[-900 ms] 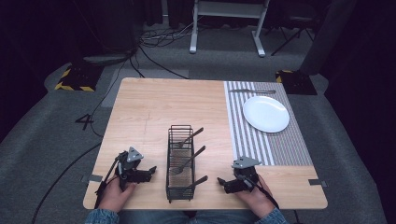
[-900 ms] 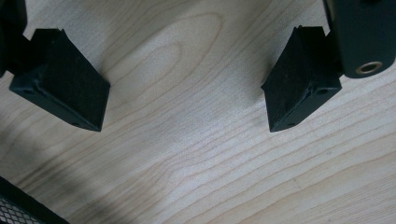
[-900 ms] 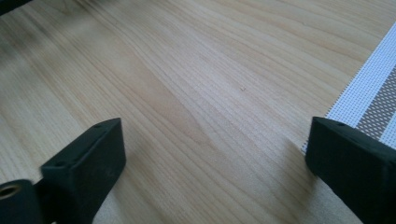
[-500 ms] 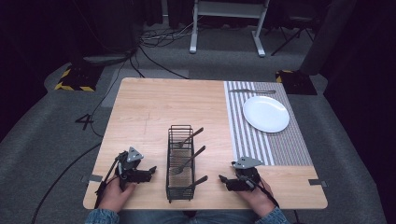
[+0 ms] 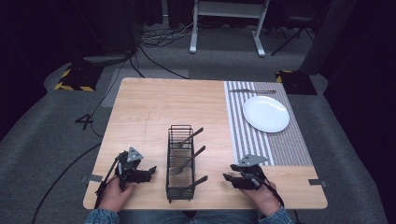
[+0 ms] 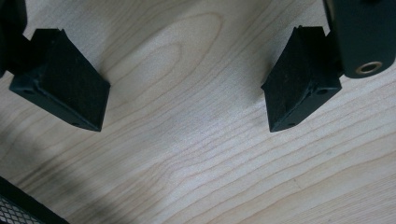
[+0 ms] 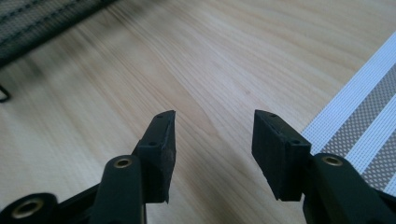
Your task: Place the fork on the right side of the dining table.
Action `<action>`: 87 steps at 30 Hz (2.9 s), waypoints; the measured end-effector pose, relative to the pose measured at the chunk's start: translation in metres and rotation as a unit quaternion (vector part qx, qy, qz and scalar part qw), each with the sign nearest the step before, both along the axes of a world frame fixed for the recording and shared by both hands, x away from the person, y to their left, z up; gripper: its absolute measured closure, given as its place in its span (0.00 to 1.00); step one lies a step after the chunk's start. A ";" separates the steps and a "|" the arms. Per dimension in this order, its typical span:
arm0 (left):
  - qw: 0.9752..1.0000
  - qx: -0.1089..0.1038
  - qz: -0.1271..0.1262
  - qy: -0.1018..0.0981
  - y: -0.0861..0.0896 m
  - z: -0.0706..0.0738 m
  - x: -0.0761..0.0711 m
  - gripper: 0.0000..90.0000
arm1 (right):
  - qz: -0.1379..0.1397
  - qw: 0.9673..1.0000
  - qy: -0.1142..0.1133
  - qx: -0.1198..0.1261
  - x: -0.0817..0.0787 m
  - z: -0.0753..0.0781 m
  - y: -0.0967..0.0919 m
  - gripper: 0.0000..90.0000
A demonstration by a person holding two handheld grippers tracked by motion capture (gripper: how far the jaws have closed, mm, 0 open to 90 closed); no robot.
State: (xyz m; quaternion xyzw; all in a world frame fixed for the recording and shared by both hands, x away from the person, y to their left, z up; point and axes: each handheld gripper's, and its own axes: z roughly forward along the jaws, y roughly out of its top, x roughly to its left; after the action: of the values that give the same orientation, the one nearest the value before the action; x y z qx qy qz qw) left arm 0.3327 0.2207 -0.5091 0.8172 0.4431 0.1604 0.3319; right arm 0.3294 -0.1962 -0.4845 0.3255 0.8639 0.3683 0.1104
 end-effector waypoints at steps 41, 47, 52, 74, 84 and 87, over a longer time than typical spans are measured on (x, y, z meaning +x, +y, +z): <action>1.000 0.001 0.000 0.000 0.000 0.000 0.000 0.16 | 0.094 0.993 -0.033 0.069 -0.042 0.094 0.031 0.61; 1.000 0.001 0.000 0.000 0.000 0.000 0.000 0.16 | 0.117 0.989 -0.036 0.080 -0.047 0.102 0.040 0.61; 1.000 0.000 0.000 0.000 0.000 0.000 0.000 0.16 | 0.133 0.987 -0.033 0.087 -0.049 0.105 0.046 0.61; 1.000 -0.001 0.001 0.000 0.000 0.000 0.000 0.16 | 0.179 0.976 -0.017 0.122 -0.053 0.111 0.067 0.76; 1.000 -0.001 0.001 0.000 0.000 0.000 0.000 0.16 | 0.177 0.976 -0.019 0.121 -0.054 0.112 0.067 0.86; 1.000 -0.001 0.001 0.000 0.000 0.000 0.000 0.16 | 0.174 0.977 -0.031 0.121 -0.057 0.114 0.067 0.87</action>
State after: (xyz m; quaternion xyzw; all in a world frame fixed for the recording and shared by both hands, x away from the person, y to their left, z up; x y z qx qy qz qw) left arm 0.3327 0.2206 -0.5091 0.8167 0.4437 0.1604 0.3323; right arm 0.2727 -0.1295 -0.3705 0.1694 0.8523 0.4939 0.0310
